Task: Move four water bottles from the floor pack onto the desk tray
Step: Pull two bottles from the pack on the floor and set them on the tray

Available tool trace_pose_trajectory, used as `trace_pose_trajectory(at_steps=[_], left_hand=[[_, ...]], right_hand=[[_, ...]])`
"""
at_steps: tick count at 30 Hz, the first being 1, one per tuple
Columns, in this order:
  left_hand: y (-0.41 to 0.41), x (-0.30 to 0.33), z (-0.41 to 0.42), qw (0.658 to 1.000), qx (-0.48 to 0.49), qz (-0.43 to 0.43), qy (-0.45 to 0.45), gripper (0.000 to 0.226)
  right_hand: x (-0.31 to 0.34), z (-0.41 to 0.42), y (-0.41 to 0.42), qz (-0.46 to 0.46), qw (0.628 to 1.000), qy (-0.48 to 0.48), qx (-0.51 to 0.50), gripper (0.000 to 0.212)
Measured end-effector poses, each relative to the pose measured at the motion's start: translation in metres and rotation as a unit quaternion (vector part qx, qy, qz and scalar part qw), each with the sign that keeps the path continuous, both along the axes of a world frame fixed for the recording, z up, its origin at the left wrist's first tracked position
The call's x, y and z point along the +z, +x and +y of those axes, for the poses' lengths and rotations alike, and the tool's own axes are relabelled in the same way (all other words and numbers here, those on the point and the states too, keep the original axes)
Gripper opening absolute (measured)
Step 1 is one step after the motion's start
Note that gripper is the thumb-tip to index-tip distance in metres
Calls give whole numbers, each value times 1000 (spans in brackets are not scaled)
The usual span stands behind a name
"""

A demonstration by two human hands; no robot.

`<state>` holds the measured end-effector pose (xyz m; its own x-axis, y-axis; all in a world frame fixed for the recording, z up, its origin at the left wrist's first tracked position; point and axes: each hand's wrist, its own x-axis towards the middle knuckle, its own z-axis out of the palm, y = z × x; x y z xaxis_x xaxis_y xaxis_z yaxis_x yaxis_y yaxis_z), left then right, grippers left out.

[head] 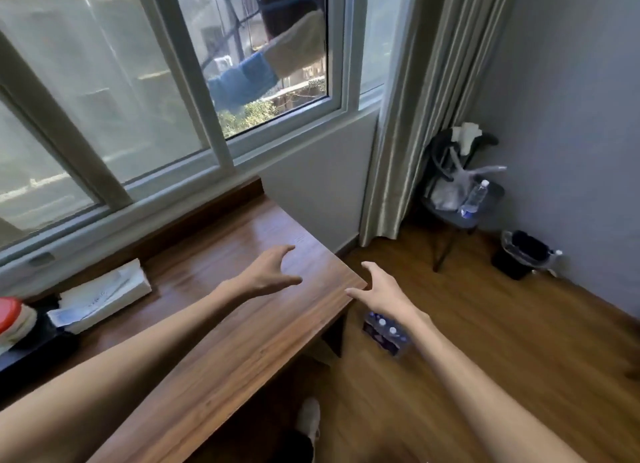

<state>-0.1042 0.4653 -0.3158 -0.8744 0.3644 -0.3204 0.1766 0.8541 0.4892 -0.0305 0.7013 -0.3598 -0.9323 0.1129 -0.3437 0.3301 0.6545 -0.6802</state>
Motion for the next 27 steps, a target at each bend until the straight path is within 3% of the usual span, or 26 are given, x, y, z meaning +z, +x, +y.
trace_pose_trajectory(at_steps=[9, 18, 22, 27], left_hand=[[-76, -57, 133, 992, -112, -41, -31, 75], [-123, -119, 242, 976, -168, -115, -73, 74], [-138, -151, 279, 970, -152, -162, -103, 76], [-154, -185, 314, 971, -78, -196, -113, 74]], right_hand=[[-71, 100, -22, -84, 986, -31, -141, 81], [-134, 186, -40, -138, 963, -70, -219, 71], [-164, 227, -62, -176, 960, -77, -204, 81], [-200, 273, -88, -210, 954, -98, -189, 73]])
